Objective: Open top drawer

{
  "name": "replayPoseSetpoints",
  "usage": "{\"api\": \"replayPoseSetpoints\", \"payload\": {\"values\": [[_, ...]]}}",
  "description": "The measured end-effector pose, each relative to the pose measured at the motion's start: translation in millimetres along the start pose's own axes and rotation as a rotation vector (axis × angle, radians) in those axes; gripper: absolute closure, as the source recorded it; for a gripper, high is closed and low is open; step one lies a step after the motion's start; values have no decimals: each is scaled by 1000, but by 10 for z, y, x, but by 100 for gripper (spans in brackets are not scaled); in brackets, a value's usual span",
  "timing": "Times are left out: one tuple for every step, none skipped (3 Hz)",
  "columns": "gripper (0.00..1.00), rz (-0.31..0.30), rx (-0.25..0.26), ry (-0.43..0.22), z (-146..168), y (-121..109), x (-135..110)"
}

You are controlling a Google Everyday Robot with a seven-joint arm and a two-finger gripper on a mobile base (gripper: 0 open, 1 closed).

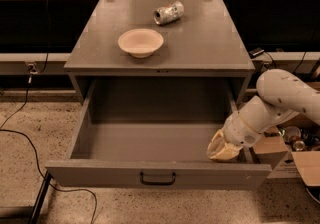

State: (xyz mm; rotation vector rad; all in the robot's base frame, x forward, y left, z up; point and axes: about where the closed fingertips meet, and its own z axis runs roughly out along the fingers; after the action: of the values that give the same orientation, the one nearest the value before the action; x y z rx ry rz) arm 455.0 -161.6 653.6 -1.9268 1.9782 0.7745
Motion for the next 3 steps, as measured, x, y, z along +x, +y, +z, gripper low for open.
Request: {"api": "replayPoseSetpoints", "payload": {"values": [[100,-28,129,-22,-264,-122,-163],[100,-71,263,-55,-679,-195,-353],[100,-83,317,-88,-894,-146,-451]]}}
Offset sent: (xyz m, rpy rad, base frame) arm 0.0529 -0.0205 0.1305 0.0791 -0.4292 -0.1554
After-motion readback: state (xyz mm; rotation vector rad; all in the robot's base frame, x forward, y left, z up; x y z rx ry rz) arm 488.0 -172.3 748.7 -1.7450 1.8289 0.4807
